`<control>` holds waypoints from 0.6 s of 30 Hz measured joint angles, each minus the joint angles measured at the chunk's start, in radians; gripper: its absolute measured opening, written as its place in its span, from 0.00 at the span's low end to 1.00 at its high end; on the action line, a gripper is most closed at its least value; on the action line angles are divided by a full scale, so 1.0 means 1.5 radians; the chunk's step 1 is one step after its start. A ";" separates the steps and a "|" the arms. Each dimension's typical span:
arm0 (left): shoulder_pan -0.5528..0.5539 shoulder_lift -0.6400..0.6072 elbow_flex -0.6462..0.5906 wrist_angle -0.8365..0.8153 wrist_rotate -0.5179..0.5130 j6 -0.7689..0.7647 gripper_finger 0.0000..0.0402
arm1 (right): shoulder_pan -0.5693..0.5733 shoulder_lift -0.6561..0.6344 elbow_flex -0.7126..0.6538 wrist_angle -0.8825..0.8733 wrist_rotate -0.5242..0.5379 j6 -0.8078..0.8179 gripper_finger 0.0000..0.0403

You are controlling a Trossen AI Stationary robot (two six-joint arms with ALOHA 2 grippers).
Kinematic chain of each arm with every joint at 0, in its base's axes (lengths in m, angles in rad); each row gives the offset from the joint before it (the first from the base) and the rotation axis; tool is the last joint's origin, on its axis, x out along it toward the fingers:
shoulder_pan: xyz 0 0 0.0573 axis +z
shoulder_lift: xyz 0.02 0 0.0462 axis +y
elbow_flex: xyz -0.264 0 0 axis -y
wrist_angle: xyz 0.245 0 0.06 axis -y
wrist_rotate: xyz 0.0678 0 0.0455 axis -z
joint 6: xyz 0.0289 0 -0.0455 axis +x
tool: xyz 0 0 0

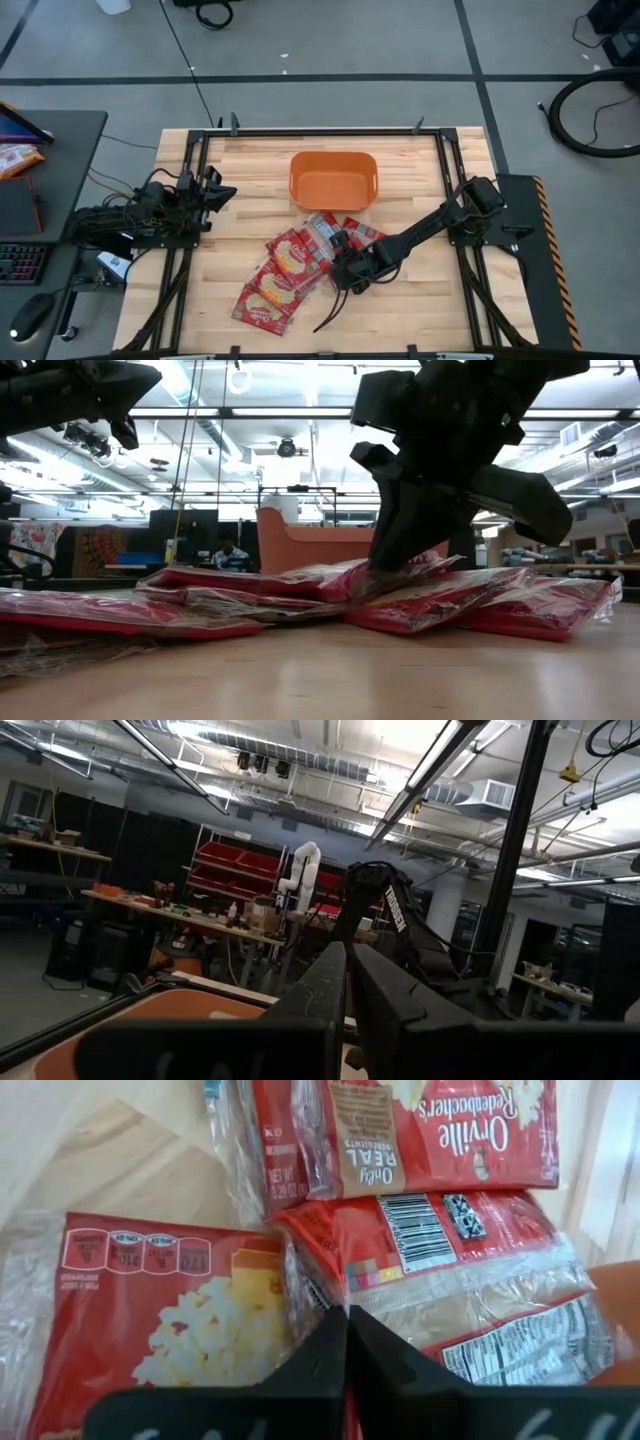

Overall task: Sort popcorn bags into baskets
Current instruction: Put the red popcorn bag into the orange bin

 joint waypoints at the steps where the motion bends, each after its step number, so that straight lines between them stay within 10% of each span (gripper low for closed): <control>1: 0.000 0.000 0.000 0.000 0.000 0.000 0.06 | 0.003 -0.001 0.005 -0.007 0.006 -0.003 0.04; 18: 0.000 0.000 0.000 0.001 0.000 0.006 0.06 | 0.008 -0.161 0.091 -0.118 0.130 -0.137 0.01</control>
